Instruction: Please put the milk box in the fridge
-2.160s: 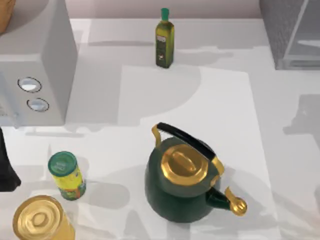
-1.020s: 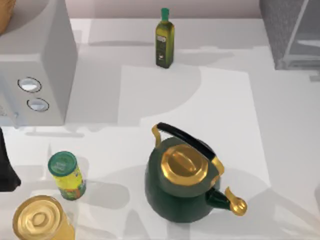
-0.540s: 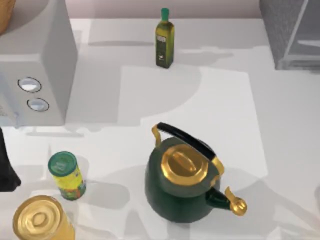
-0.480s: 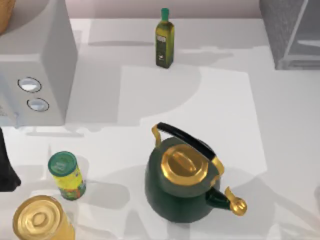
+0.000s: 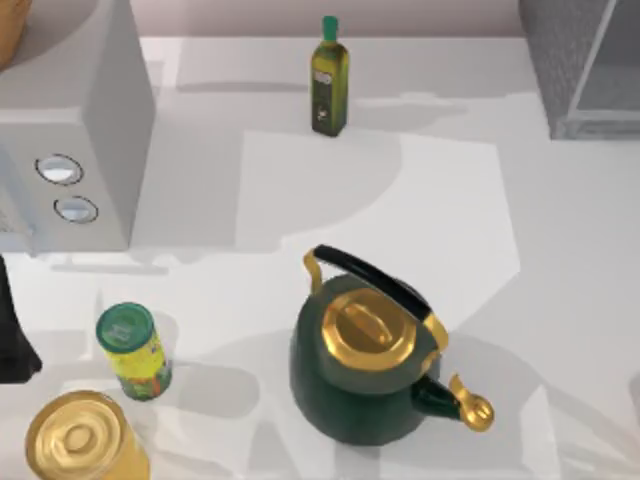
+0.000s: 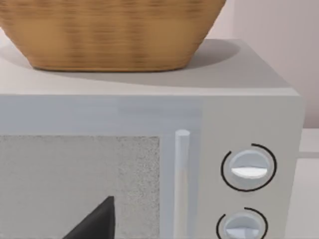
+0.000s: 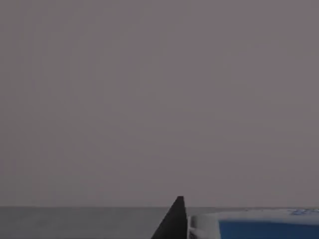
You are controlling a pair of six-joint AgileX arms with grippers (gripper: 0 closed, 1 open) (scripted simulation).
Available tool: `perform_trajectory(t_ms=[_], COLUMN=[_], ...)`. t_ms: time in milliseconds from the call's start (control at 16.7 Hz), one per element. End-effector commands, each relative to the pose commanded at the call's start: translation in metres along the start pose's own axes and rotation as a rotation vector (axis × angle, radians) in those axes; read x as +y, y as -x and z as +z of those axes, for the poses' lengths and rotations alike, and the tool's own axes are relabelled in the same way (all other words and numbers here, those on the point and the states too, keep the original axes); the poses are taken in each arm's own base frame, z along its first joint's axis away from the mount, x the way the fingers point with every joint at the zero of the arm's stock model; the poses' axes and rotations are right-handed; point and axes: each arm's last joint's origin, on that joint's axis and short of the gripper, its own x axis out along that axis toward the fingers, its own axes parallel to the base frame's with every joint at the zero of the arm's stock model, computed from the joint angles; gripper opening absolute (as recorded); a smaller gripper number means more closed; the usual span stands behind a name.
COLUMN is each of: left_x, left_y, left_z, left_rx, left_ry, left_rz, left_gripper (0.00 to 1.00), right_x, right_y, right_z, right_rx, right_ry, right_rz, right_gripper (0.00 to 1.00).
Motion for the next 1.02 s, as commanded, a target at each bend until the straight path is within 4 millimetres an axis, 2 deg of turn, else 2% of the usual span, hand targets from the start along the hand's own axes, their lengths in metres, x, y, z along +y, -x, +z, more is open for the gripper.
perform_trajectory(t_ms=[240,1020], left_x=[0.0000,0.0000], left_y=[0.0000,0.0000], left_z=[0.0000,0.0000], left_rx=[0.000,0.000], left_ry=[0.000,0.000], left_rz=[0.000,0.000], left_gripper=[1.00,1.00], right_x=[0.0007,0.0007], right_y=[-0.0012,-0.0012], right_z=[0.0002,0.0002], right_rx=[0.002,0.002], right_ry=[-0.001,-0.001], right_rz=[0.002,0.002], right_gripper=[0.00,0.98])
